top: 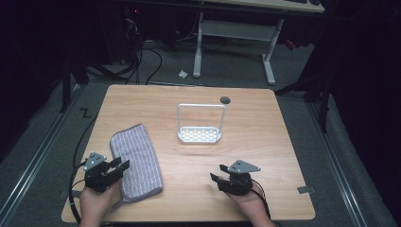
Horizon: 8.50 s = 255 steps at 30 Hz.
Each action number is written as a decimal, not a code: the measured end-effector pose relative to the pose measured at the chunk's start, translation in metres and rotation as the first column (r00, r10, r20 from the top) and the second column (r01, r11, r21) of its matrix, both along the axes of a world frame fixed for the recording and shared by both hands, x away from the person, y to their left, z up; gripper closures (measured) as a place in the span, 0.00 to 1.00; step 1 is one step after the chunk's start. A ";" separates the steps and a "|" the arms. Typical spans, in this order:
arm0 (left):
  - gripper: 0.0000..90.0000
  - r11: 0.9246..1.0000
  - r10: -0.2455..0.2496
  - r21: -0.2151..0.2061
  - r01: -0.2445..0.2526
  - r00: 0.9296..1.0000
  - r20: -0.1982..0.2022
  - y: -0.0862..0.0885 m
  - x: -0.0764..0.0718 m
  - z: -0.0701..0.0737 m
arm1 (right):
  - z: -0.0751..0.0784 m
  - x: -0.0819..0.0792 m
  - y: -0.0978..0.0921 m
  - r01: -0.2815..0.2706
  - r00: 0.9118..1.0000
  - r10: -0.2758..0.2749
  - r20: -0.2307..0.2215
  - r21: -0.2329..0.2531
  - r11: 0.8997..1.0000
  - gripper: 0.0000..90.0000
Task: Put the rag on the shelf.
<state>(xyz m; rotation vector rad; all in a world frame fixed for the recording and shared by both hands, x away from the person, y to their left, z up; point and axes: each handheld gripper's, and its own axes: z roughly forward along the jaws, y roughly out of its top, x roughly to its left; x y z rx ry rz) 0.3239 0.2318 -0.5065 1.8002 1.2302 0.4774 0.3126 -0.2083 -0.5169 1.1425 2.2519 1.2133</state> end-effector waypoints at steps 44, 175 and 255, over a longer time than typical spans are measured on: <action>0.82 0.958 -0.253 0.115 0.261 0.964 -0.083 -0.056 -0.034 -0.013 | 0.008 0.033 0.085 -0.159 0.987 0.159 -0.018 0.003 0.987 0.81; 0.88 0.974 -0.224 -0.057 0.218 0.964 -0.142 -0.168 0.052 -0.031 | -0.014 0.061 0.034 0.109 0.988 -0.116 -0.106 -0.075 0.991 0.91; 0.90 0.950 -0.209 -0.106 0.293 0.852 0.480 -0.173 0.053 0.153 | 0.171 0.041 0.017 0.139 0.852 -0.225 0.472 0.212 0.967 0.93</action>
